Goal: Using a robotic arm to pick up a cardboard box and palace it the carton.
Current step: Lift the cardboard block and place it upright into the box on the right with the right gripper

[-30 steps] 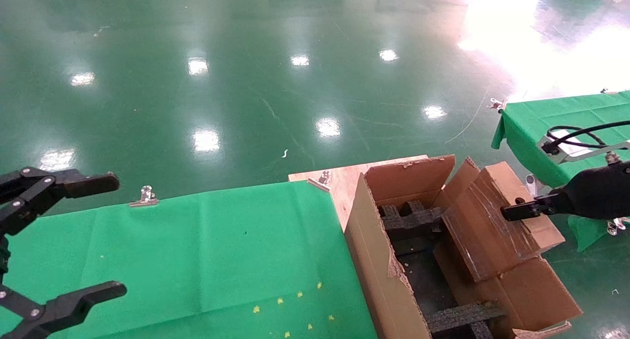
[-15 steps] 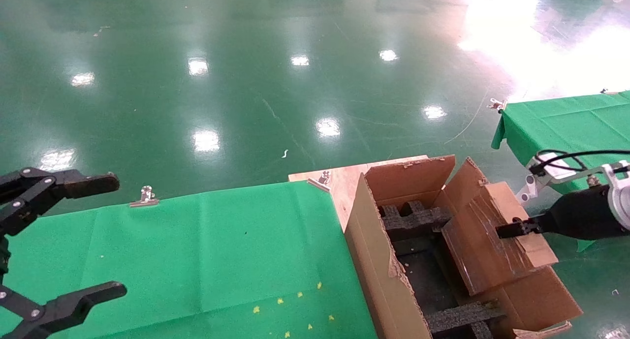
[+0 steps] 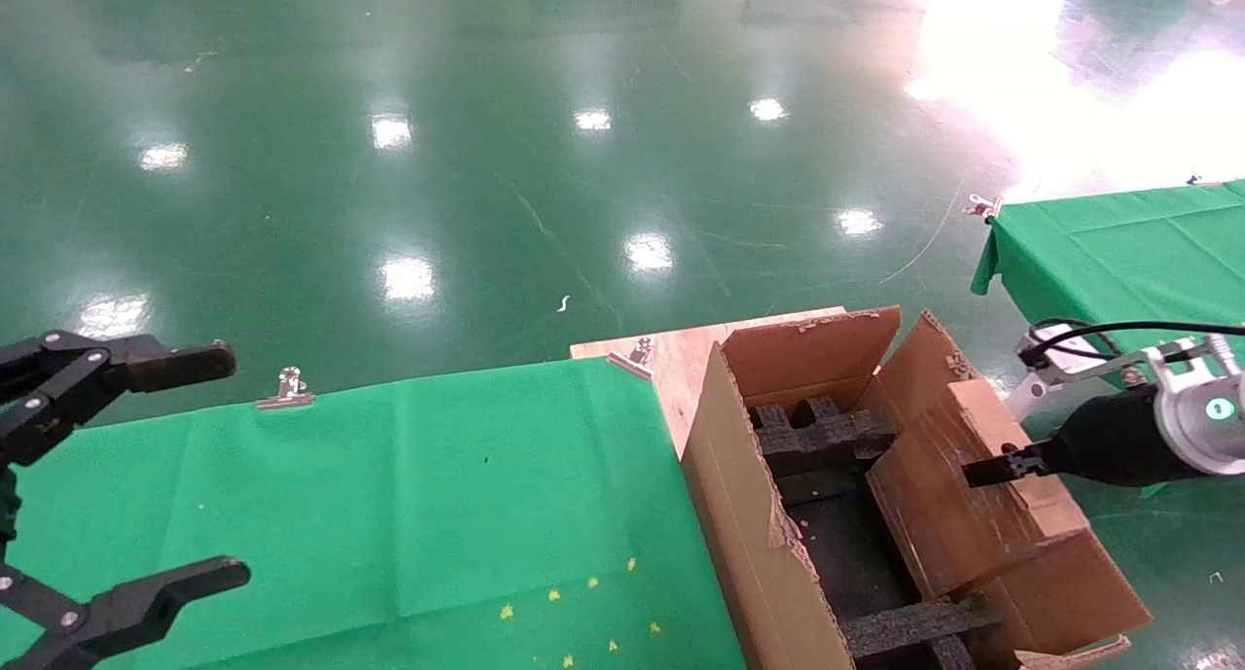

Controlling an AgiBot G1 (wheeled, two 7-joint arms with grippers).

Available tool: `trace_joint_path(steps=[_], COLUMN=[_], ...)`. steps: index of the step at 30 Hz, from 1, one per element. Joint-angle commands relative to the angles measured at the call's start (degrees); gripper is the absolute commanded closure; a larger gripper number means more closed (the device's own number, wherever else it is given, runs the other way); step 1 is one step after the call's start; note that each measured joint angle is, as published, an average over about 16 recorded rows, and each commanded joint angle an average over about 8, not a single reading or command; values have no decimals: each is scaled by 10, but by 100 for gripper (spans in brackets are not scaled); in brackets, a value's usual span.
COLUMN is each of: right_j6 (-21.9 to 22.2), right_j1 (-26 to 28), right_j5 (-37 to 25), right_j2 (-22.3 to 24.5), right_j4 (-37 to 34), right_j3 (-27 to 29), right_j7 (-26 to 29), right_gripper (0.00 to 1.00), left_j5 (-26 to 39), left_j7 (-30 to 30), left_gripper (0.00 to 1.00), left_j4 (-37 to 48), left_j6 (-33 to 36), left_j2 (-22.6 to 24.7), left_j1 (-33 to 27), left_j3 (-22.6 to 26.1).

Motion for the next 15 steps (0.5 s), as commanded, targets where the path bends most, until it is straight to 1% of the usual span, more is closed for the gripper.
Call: trace_joint_path(steps=[1,15], right_j6=[4,28], right_j1=[-6,-52], right_j5=[1,28], right_j2=[-9,-95], right_j4=[-11,-133], right_j3=[-1,-1], right_j7=[-6,-88], right_gripper=[100,100], left_j5=[0,0], left_j7=[0,0], left_gripper=[0,0], left_j4=[0,0], left_j6=[0,0], left_j2=[0,0], left_j1=[0,0], left_j3=[0,0])
